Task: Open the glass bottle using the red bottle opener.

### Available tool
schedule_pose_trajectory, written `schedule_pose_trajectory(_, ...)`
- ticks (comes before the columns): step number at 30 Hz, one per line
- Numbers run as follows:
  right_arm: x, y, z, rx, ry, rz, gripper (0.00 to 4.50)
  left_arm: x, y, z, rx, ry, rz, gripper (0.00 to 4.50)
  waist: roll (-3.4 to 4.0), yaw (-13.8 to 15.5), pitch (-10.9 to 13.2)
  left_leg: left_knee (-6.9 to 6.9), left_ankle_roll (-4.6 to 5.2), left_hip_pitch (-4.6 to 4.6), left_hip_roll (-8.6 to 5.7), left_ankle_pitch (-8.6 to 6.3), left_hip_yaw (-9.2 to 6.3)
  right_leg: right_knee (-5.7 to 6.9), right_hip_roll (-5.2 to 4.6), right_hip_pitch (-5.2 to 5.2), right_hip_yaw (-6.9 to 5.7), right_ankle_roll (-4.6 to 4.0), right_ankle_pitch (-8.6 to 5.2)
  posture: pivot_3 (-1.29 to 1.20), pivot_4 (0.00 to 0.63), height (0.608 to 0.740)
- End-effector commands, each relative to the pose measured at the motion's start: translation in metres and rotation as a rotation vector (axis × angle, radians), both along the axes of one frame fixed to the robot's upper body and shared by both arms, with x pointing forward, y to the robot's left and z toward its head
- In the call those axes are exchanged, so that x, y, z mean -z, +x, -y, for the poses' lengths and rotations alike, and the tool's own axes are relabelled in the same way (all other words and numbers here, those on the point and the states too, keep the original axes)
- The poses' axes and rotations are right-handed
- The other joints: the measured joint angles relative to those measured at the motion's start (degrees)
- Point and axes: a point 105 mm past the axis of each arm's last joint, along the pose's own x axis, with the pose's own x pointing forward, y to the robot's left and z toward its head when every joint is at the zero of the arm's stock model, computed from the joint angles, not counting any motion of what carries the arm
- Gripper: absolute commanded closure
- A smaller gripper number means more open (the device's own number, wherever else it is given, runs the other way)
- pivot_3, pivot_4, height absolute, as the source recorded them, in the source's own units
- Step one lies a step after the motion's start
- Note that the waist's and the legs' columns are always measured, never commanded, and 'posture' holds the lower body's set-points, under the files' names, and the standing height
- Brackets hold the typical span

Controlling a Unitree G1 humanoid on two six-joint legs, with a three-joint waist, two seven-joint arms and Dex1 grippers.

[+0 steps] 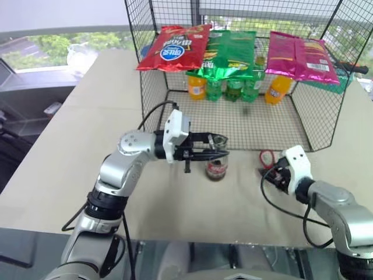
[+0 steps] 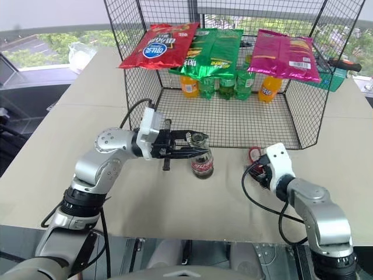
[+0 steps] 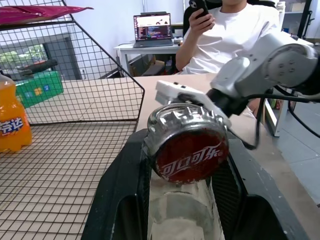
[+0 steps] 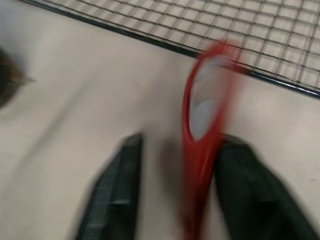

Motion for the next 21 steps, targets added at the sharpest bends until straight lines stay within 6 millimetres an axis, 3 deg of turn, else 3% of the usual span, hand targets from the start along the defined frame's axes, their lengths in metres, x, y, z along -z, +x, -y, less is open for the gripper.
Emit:
schedule_pose_trajectory(1, -0.009, 0.004, 0.007, 0.005, -0.023, 0.038, 0.38, 0.023, 0.006, -0.005, -0.059, 0.076, -0.056, 3.34, 0.0, -0.1, 0.0, -0.01, 0.0, 0.0, 0.0, 0.0, 0.01, 0.0, 0.01, -0.01, 0.02, 0.08, 0.04, 0.0, 0.15, 0.74)
schedule_pose_trajectory(2, -0.011, 0.004, 0.007, -0.011, -0.049, 0.052, 0.06, 0.022, 0.006, -0.006, -0.063, 0.072, -0.053, 3.34, -0.01, -0.1, 0.0, -0.01, 0.0, -0.02, 0.0, 0.0, 0.01, 0.0, 0.01, -0.02, 0.02, 0.1, 0.05, 0.0, 0.15, 0.74)
schedule_pose_trajectory(6, -0.024, 0.008, 0.005, -0.034, -0.087, 0.155, 0.06, 0.017, 0.007, -0.006, -0.069, 0.041, -0.039, 3.34, -0.05, -0.1, 0.1, 0.04, 0.0, -0.03, -0.04, 0.0, 0.05, 0.0, -0.01, -0.03, 0.06, 0.32, 0.0, 0.0, 0.15, 0.74)
schedule_pose_trajectory(8, -0.032, 0.012, 0.005, -0.038, -0.123, 0.224, 0.0, 0.014, 0.007, -0.006, -0.068, 0.023, -0.032, 2.34, -0.02, -0.1, 0.1, 0.04, 0.0, -0.03, 0.01, 0.0, 0.04, 0.0, 0.05, -0.05, 0.04, 0.39, -0.03, 0.0, 0.15, 0.74)
schedule_pose_trajectory(9, -0.035, 0.013, 0.006, -0.04, -0.139, 0.25, 0.0, 0.012, 0.007, -0.006, -0.066, 0.017, -0.027, 2.06, 0.04, -0.2, 0.1, 0.04, 0.0, -0.05, 0.02, 0.0, 0.04, 0.0, 0.07, -0.09, 0.06, 0.39, -0.03, 0.0, 0.15, 0.74)
schedule_pose_trajectory(11, -0.037, 0.014, 0.005, -0.038, -0.134, 0.27, 0.0, 0.01, 0.007, -0.006, -0.067, 0.004, -0.022, 0.95, -0.04, -0.3, 0.2, 0.03, -0.01, -0.54, 0.04, 0.01, 0.05, 0.08, 0.16, -0.59, 0.1, 0.23, 0.11, 0.0, 0.15, 0.74)
schedule_pose_trajectory(13, -0.041, 0.015, 0.003, -0.042, -0.131, 0.308, 0.0, 0.006, 0.005, -0.008, -0.066, -0.013, -0.026, 0.26, -0.08, -0.2, 0.3, 0.09, -0.02, -0.87, 0.05, 0.02, -0.02, 0.08, 0.19, -0.8, 0.0, 0.22, 0.15, 0.0, 0.15, 0.74)
schedule_pose_trajectory(21, -0.062, 0.005, -0.007, -0.089, -0.041, 0.481, 0.0, -0.025, -0.001, -0.037, -0.146, -0.14, -0.054, 0.12, -0.05, -0.2, 0.4, 0.02, -0.02, -0.9, 0.04, 0.01, 0.0, -0.03, 0.1, -0.8, 0.0, 0.25, 0.13, 0.0, 0.15, 0.74)
